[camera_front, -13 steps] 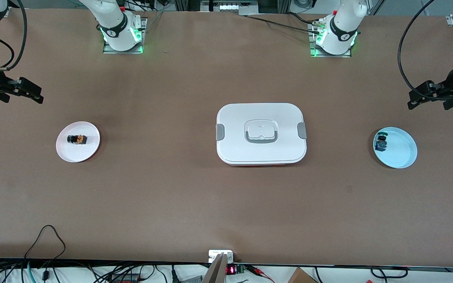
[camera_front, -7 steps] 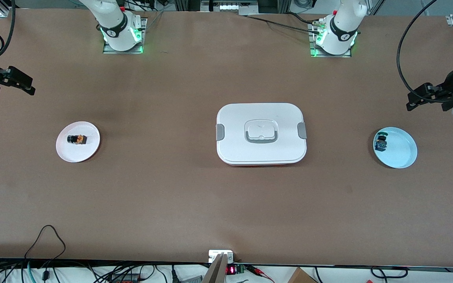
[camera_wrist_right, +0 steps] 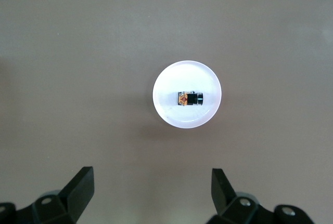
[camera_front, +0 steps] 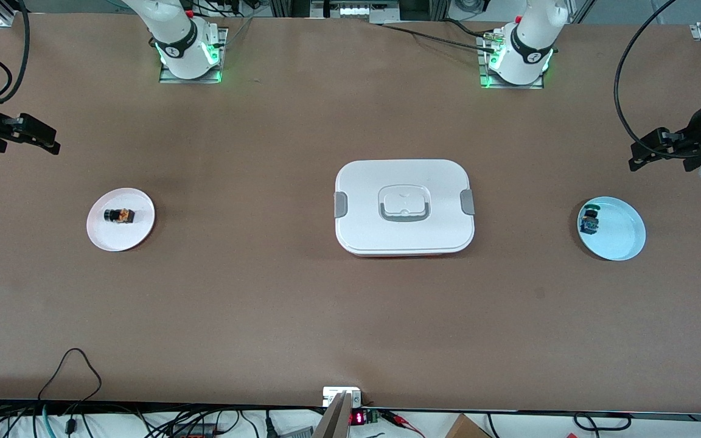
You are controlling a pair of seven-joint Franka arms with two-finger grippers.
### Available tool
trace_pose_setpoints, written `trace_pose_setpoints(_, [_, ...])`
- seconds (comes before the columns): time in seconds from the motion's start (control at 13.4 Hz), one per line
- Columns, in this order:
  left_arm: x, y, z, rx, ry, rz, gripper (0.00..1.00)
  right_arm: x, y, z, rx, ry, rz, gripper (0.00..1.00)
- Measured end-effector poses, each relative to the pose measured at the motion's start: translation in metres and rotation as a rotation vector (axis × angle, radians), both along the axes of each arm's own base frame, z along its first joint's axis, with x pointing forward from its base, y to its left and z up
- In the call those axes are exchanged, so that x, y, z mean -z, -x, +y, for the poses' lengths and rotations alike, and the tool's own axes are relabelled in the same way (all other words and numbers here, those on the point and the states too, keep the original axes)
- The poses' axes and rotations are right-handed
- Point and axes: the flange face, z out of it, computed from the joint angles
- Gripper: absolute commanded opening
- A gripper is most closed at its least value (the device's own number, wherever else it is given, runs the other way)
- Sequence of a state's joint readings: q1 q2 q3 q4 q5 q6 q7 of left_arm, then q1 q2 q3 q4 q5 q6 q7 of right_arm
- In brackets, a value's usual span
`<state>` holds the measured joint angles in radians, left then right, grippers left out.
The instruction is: Transfer orange switch to right arm and place
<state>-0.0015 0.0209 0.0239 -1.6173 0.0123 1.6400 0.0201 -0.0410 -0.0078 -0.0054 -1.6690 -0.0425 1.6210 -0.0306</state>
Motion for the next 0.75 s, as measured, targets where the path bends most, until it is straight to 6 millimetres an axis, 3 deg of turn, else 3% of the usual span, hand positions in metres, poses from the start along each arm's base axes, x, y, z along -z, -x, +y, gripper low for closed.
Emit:
trace_pose_setpoints(0.3, [0.000, 0.000, 0.000, 0.000, 0.000, 0.001, 1.00, -0.016, -0.001, 0.000, 0.001, 0.001, -0.025, 1.00])
trace_pose_setpoints(0.75, [0.000, 0.000, 0.000, 0.000, 0.000, 0.001, 1.00, -0.016, 0.000, 0.000, 0.001, 0.001, -0.013, 1.00])
